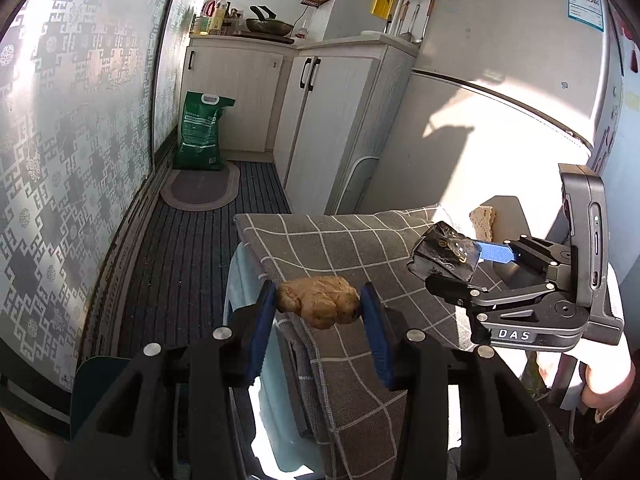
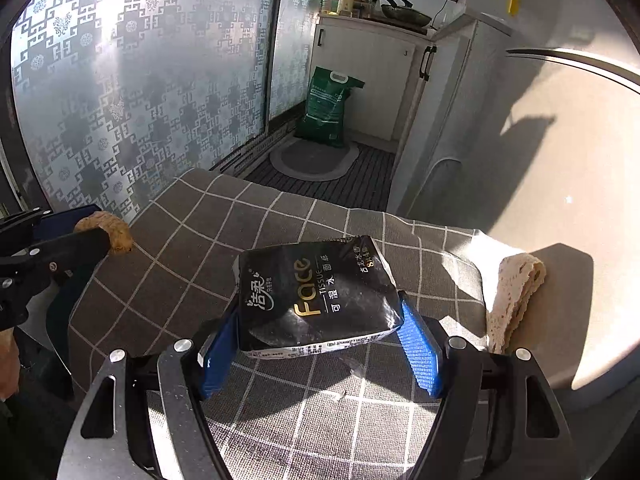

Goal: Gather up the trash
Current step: 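Carry the ginger into the teal bin and open the left tool while the right tool carries the bag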

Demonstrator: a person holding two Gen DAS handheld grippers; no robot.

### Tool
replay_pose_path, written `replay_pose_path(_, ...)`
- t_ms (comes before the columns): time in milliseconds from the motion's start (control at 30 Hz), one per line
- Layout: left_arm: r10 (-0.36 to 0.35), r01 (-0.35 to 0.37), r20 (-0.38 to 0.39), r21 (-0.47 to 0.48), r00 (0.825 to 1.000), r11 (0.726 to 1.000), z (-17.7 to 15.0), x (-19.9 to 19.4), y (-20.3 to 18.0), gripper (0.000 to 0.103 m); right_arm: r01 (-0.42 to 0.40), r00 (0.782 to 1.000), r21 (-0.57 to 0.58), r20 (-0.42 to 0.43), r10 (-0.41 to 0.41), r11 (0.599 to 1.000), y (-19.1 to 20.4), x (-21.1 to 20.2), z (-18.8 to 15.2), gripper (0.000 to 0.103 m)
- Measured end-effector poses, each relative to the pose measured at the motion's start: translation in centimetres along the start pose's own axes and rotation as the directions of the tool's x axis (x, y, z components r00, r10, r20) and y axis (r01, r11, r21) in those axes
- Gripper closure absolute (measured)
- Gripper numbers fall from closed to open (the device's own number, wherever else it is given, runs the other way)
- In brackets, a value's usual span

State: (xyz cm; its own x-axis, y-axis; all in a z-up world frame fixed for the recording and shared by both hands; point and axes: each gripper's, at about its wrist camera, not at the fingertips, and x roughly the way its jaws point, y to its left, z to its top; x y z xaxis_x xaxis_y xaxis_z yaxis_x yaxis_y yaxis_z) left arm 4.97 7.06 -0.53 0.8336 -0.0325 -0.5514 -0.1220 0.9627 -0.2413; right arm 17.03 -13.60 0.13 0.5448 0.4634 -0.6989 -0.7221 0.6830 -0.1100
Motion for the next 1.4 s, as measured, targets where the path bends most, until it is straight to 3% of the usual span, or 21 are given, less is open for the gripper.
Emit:
replay_pose_path(233, 0.037, -0.037, -0.004, -0.033, 0.999, 0.999, -0.7, -1.5, 3.5, 0.057, -0.036, 0.999, -0.046, 0.026, 0.037, 0.998, 3.5, -0.5, 2.0, 0.029)
replay_pose_path(633, 0.129, -0.137, -0.11, -0.076, 0.986, 0.988, -4.6, -1.7, 9.8, 0.057, -0.158, 0.986, -0.129, 0.034, 0.164, 0.979, 9.8, -1.2, 3.8, 0.029)
replay_pose_path(1033, 0.205, -0.226, -0.265, -0.051, 0.942, 0.973, -9.7, 0.2, 14.7, 0.057, -0.242, 0.97, -0.207, -0.013, 0.245, 0.948, 15.6, 0.0, 4.4, 0.029)
replay_pose_path(1400, 0.197, -0.233, -0.386, -0.047, 0.901, 0.971, -13.6, 1.4, 16.9, 0.057, -0.306, 0.951, -0.259, -0.121, 0.283, 0.916, 20.1, 2.7, 4.2, 0.029)
